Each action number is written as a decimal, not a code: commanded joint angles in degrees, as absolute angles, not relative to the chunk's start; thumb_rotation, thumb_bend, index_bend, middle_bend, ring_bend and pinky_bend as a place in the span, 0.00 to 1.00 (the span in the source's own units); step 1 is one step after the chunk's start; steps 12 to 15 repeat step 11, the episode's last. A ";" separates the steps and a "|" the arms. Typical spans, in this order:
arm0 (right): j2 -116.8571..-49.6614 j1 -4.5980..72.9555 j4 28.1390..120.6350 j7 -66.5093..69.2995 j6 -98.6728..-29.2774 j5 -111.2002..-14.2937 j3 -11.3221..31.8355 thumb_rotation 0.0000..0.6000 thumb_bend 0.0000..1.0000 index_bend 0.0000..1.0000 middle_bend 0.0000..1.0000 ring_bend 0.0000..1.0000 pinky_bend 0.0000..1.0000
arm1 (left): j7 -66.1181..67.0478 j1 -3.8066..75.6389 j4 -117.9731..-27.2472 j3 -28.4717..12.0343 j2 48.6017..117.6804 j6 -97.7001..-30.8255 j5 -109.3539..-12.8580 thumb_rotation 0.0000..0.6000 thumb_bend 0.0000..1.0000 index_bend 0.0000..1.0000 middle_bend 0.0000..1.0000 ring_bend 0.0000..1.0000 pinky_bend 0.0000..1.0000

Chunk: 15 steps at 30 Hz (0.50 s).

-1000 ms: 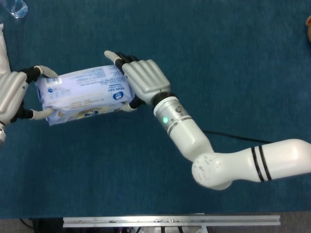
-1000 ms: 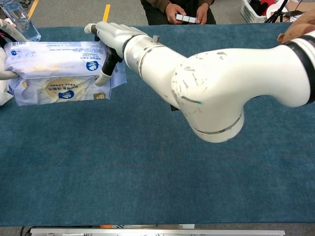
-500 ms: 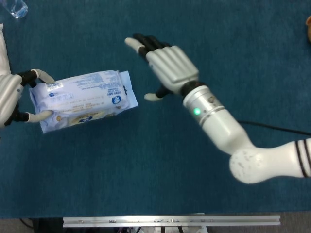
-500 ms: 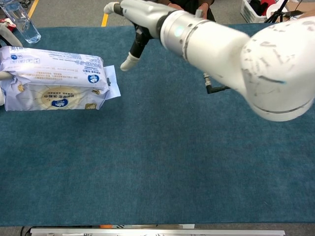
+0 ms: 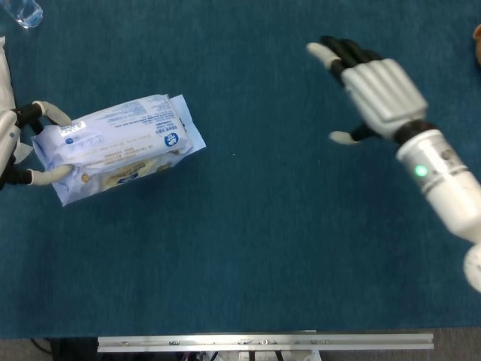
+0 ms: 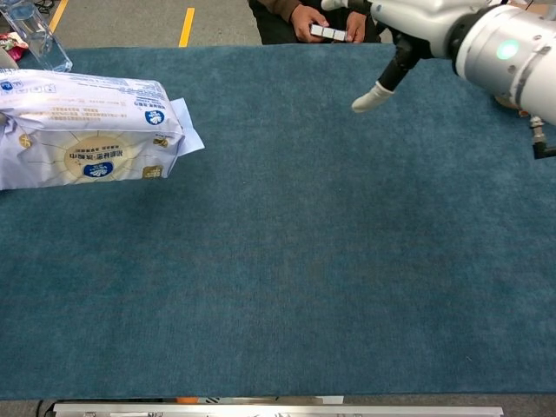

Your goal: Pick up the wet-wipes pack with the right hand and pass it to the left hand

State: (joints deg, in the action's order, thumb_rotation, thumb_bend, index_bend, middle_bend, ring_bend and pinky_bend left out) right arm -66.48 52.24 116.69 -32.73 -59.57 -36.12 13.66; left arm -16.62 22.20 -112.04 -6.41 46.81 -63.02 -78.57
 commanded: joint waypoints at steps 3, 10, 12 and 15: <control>-64.38 49.52 117.27 -27.97 -58.37 -43.09 11.95 1.00 0.09 0.00 0.00 0.00 0.19 | -16.35 22.34 -112.79 -6.56 46.69 -63.08 -78.83 1.00 0.31 0.57 0.53 0.62 0.85; -65.34 49.95 117.82 -28.18 -59.02 -44.68 11.42 1.00 0.09 0.00 0.00 0.00 0.19 | -16.43 22.15 -113.16 -6.68 46.47 -63.54 -78.90 1.00 0.31 0.57 0.53 0.62 0.85; -65.31 49.87 117.96 -28.18 -59.23 -44.80 11.31 1.00 0.09 0.00 0.00 0.00 0.19 | -16.52 22.13 -113.13 -6.67 46.47 -63.53 -78.91 1.00 0.31 0.57 0.53 0.62 0.85; -65.31 49.87 117.96 -28.18 -59.23 -44.80 11.31 1.00 0.09 0.00 0.00 0.00 0.19 | -16.52 22.13 -113.13 -6.67 46.47 -63.53 -78.91 1.00 0.31 0.57 0.53 0.62 0.85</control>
